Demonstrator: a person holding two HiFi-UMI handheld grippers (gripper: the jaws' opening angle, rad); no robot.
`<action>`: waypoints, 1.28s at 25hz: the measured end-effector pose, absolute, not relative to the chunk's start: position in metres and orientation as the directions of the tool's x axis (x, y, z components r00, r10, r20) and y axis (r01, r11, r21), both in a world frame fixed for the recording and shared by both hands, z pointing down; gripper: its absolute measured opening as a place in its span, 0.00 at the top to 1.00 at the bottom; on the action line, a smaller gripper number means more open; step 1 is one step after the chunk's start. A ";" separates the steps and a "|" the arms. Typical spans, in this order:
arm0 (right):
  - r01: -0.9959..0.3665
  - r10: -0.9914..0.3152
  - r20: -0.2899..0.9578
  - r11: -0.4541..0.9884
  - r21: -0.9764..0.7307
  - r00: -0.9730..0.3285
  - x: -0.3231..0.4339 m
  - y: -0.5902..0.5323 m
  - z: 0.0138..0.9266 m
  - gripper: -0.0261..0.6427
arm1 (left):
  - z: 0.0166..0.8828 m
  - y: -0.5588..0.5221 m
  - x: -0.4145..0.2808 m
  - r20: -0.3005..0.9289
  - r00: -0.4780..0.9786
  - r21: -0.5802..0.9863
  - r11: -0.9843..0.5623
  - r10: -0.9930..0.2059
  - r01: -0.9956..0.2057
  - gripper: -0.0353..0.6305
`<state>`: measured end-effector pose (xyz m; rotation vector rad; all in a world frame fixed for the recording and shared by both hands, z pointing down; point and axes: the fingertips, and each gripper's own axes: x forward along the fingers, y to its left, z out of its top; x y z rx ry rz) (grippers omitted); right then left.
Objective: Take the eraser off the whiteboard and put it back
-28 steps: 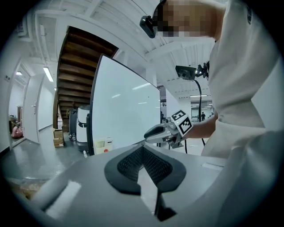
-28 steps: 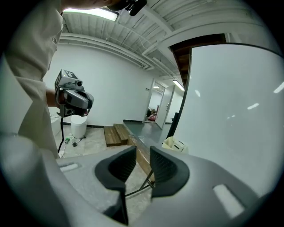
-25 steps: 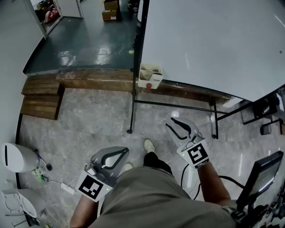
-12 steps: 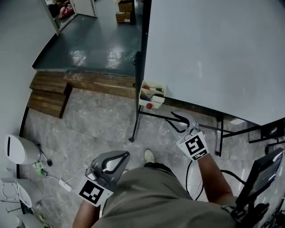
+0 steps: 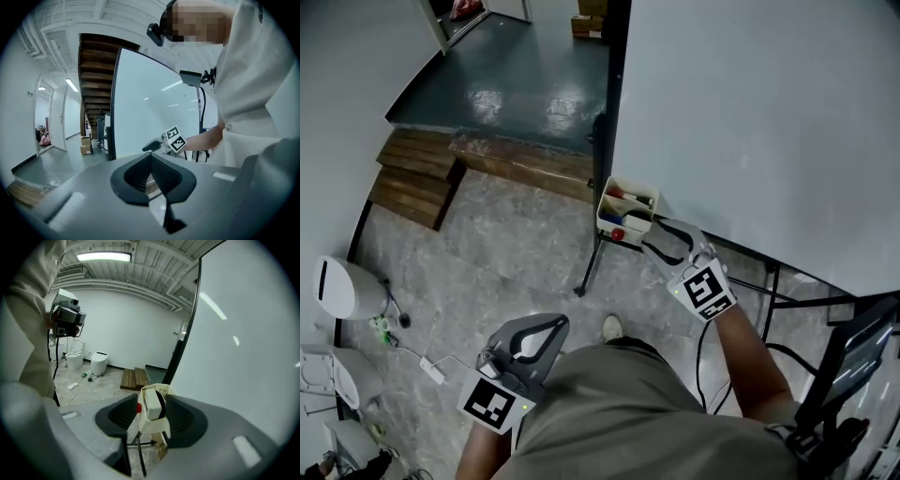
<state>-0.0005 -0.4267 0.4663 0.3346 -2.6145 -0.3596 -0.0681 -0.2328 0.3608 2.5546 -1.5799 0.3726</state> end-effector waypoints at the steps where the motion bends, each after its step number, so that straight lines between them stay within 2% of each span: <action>1: -0.161 -0.286 0.426 0.938 0.306 -0.859 -0.003 -0.430 0.468 0.69 | 0.361 -0.235 -0.068 0.270 0.417 -0.027 -0.439 -0.868 -0.898 0.94; 18: -0.006 -0.138 0.488 0.965 0.262 -0.862 -0.031 -0.449 0.506 0.67 | 0.364 -0.256 -0.065 0.295 0.334 -0.032 -0.358 -0.895 -0.933 0.94; 32: 0.016 -0.108 0.512 0.973 0.231 -0.852 -0.038 -0.452 0.517 0.69 | 0.365 -0.255 -0.076 0.300 0.311 -0.033 -0.335 -0.902 -0.942 0.94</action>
